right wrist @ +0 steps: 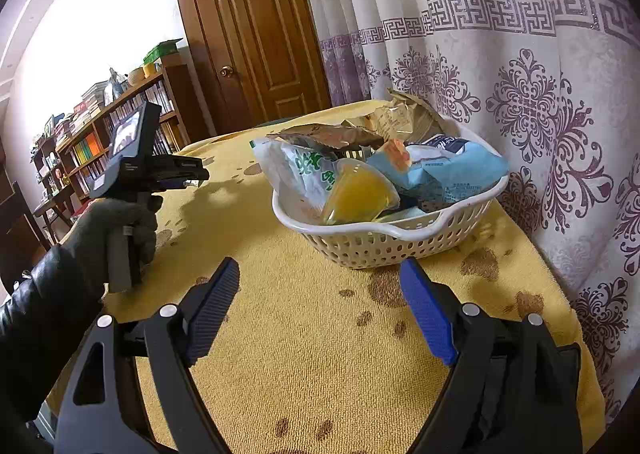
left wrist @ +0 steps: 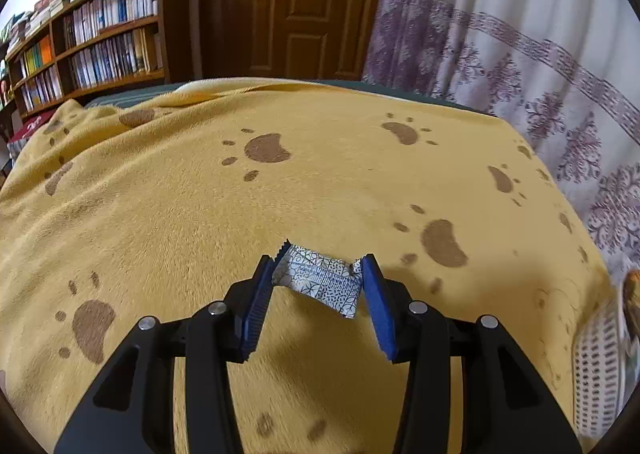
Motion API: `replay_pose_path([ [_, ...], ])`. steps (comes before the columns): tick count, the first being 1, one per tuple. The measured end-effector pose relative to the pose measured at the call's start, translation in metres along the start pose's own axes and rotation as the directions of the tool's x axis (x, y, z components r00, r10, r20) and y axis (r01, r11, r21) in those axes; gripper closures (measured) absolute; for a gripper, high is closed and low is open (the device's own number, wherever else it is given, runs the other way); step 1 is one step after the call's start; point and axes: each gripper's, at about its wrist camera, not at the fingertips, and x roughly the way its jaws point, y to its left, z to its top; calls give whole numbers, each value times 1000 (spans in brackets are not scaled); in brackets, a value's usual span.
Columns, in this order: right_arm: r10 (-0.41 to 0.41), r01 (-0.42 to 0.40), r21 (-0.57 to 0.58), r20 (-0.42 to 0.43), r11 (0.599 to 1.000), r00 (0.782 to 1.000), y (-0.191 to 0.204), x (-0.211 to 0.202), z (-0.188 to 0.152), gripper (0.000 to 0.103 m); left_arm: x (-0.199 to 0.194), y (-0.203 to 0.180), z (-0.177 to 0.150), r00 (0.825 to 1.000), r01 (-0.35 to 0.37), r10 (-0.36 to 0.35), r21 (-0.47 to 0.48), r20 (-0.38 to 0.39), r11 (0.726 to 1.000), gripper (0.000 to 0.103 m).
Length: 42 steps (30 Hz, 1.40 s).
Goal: Organize snacks
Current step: 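Carry the silver candy into the basket and open the left tool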
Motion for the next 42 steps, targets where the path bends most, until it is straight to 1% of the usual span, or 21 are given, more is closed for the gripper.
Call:
replay_pose_path([
  [3, 0, 0, 2, 1, 1000, 1000, 0, -1, -1, 19, -15, -10, -3, 1000, 11, -11, 23, 21, 1000, 57],
  [8, -2, 2, 3, 4, 1000, 1000, 1, -1, -1, 19, -43, -34, -4, 996, 64, -67, 59, 53, 996, 57],
  [17, 2, -2, 11, 15, 1000, 1000, 0, -3, -1, 19, -93, -89, -7, 976, 176, -193, 154, 103, 972, 57],
  [21, 4, -5, 16, 20, 1000, 1000, -1, -4, -2, 19, -113, -113, -8, 960, 231, -256, 195, 115, 953, 57],
  [25, 7, -8, 22, 26, 1000, 1000, -2, -6, -3, 19, -130, -138, -10, 941, 281, -317, 244, 120, 928, 57],
  [30, 11, -12, 30, 30, 999, 999, -2, -8, -3, 19, -144, -172, -18, 915, 346, -391, 306, 101, 887, 57],
  [33, 15, -17, 37, 32, 999, 999, -3, -8, -3, 19, -147, -188, -24, 905, 366, -416, 338, 86, 867, 57],
  [37, 22, -23, 46, 36, 999, 999, -4, -10, -3, 19, -145, -205, -33, 901, 379, -429, 370, 61, 848, 57],
  [42, 26, -28, 49, 38, 998, 999, -5, -10, -2, 19, -141, -217, -40, 902, 383, -431, 402, 34, 832, 57],
])
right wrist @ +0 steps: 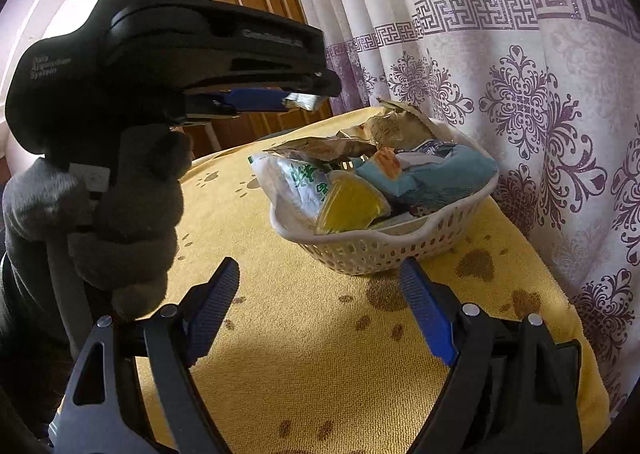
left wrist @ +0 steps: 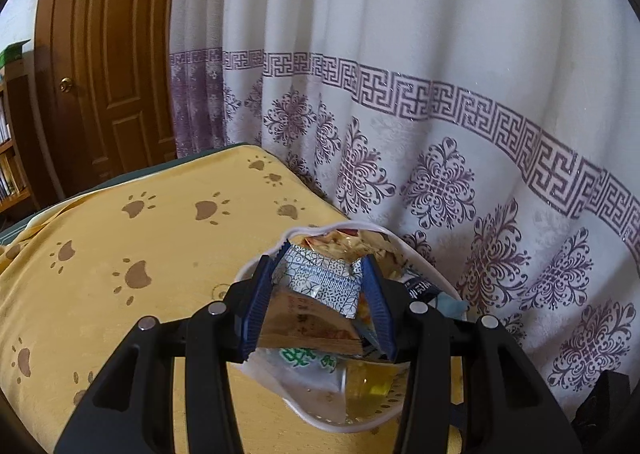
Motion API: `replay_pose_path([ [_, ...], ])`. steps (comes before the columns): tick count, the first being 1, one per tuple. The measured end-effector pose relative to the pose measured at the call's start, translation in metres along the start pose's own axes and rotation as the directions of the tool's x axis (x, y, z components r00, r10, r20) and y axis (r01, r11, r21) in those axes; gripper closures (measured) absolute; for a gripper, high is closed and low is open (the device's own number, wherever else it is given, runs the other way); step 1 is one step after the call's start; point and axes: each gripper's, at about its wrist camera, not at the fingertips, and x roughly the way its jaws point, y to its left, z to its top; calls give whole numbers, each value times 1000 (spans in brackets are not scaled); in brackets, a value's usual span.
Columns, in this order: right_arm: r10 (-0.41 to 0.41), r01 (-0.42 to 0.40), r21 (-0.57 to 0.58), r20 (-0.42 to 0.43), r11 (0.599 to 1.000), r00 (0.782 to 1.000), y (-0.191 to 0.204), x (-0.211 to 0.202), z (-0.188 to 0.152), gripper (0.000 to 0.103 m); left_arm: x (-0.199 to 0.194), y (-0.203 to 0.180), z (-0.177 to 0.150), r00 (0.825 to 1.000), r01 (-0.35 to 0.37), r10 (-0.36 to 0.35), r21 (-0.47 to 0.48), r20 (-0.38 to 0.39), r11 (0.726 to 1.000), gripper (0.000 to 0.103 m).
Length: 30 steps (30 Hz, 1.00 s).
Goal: Organize snacks
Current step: 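Carry the silver candy into the basket and open the left tool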
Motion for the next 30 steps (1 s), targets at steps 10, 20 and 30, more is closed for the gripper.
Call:
replay_pose_path([
  [10, -2, 2, -2, -1, 1000, 1000, 0, 0, 0, 19, 2, -5, -2, 1000, -3, 4, 34, -12, 999, 56],
  [20, -5, 5, -3, -1, 1000, 1000, 0, 0, 0, 19, -1, -2, -3, 1000, -17, 18, 28, -4, 999, 46],
  [30, -16, 16, -17, 0, 1000, 1000, 2, 0, 0, 19, -18, -8, -5, 994, -97, 92, 83, 57, 992, 45],
])
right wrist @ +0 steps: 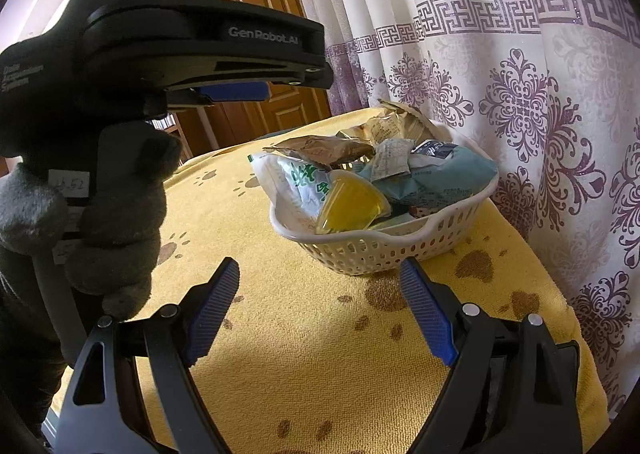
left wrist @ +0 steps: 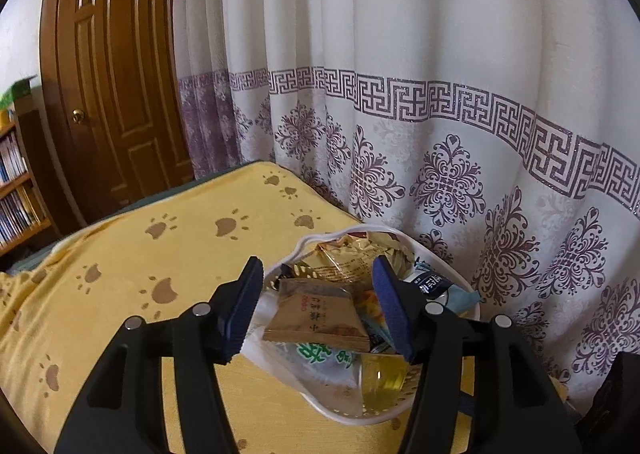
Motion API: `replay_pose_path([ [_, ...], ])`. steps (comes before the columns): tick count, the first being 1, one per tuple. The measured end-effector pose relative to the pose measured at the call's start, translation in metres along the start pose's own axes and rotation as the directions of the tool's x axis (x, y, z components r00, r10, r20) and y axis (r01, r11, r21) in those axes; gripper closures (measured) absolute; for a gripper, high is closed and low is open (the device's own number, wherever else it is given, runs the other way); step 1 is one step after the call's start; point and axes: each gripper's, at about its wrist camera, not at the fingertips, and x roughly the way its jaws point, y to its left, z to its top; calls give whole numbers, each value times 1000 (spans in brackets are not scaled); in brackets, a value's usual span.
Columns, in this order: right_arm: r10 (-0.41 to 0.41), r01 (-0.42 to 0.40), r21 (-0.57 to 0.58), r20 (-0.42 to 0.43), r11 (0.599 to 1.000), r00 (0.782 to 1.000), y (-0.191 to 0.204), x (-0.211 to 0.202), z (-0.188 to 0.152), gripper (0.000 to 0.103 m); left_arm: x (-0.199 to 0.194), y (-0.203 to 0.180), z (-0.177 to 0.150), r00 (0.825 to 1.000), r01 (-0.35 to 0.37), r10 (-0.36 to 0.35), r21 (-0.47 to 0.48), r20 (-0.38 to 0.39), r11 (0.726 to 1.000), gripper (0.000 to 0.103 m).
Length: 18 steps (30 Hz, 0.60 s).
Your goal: Organize snacks
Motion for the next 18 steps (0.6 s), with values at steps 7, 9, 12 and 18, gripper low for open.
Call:
replay_pose_path([
  [7, -14, 14, -5, -4, 1000, 1000, 0, 0, 0, 19, -8, 5, -3, 999, -38, 38, 1, 13, 999, 45],
  [9, -19, 19, -6, -5, 1000, 1000, 1, -1, 0, 19, -11, 7, -5, 999, -48, 48, -6, 16, 999, 45],
  [12, -27, 27, -8, -10, 1000, 1000, 0, 1, 0, 19, -15, 9, -8, 996, -88, 88, 5, 29, 996, 45],
  [18, -49, 49, -12, -18, 999, 999, 0, 3, 1, 19, -24, 16, -19, 989, -142, 142, 0, 46, 990, 45],
])
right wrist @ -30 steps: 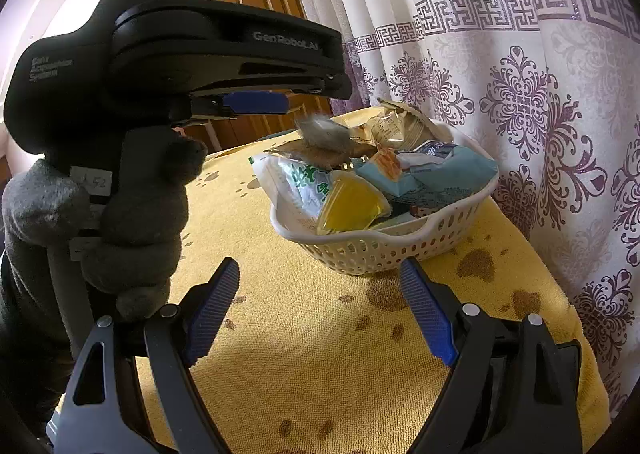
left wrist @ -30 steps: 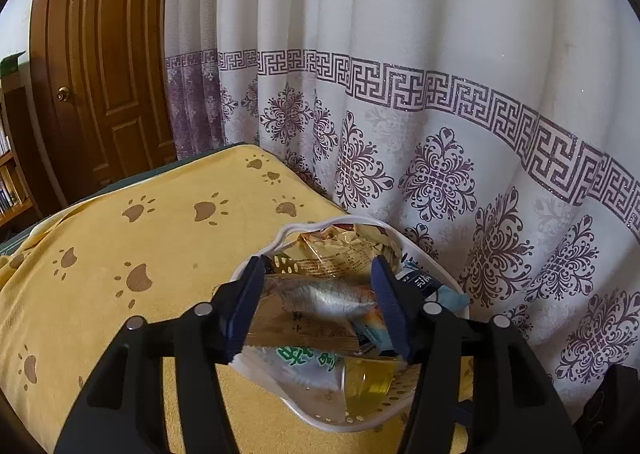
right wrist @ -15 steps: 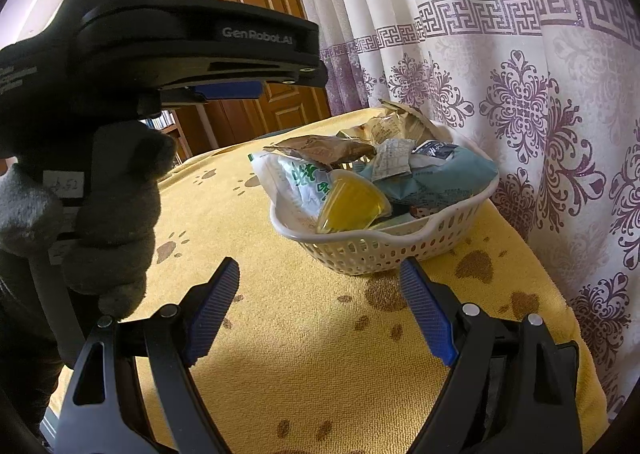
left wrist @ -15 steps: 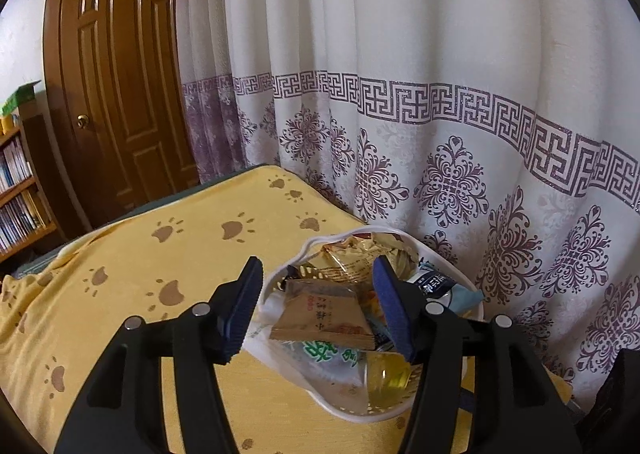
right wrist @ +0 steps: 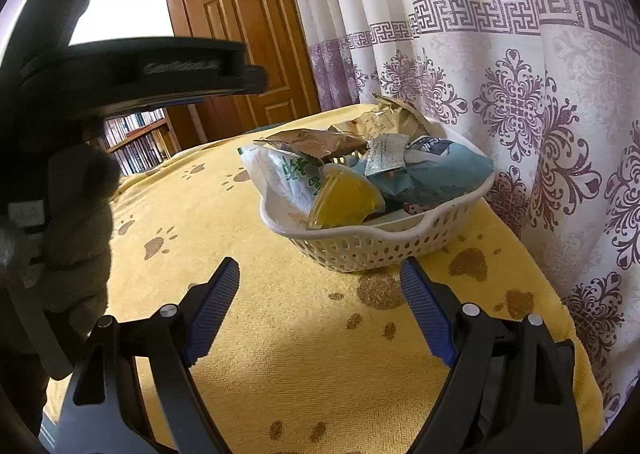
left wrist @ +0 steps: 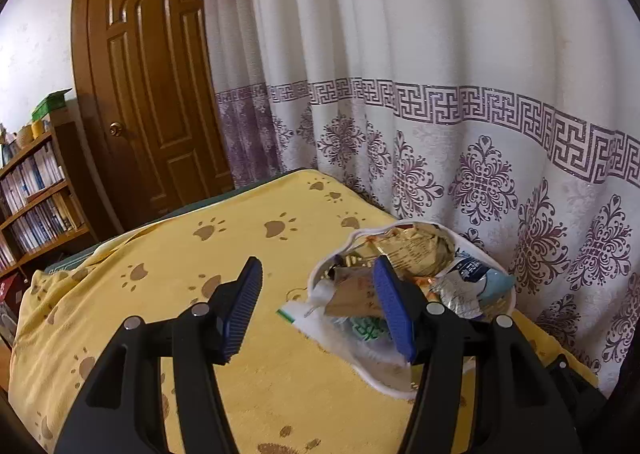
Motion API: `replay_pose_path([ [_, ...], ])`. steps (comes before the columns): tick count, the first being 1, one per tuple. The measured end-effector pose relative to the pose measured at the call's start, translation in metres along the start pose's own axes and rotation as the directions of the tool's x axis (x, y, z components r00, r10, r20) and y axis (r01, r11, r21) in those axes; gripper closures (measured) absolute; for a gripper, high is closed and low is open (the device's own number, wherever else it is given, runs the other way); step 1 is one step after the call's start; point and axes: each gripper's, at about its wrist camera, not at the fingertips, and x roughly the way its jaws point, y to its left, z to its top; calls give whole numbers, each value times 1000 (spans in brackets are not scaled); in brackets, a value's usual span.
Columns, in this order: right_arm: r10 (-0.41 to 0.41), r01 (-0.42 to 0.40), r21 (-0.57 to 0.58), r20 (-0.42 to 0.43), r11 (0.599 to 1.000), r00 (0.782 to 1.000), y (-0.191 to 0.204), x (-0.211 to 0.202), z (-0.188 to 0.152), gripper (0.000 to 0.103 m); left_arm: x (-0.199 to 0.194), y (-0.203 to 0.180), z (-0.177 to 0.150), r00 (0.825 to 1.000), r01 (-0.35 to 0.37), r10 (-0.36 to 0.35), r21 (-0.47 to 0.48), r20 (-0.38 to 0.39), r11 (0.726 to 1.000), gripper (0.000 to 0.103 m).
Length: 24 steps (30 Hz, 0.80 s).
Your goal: Organize snacks
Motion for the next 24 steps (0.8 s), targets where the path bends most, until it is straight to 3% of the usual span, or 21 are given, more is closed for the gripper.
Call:
replay_pose_path([
  [5, -21, 22, 2, -12, 1000, 1000, -1, 2, 0, 19, -7, 9, -10, 999, -50, 50, -15, 9, 999, 45],
  [10, -39, 42, 59, -46, 997, 998, -11, 3, 2, 19, -15, 19, -22, 994, -108, 109, -41, 22, 993, 35],
  [15, -99, 109, 134, -75, 985, 992, -29, -4, 5, 19, -22, 27, -33, 992, -122, 124, -57, 37, 991, 13],
  [18, -148, 156, 129, -71, 979, 986, -33, -13, 11, 9, -25, 29, -37, 990, -130, 132, -50, 45, 990, 11],
  [24, -259, 261, 46, -31, 964, 965, -19, -27, 27, 4, -30, 39, -38, 991, -127, 130, -76, 32, 989, 10],
])
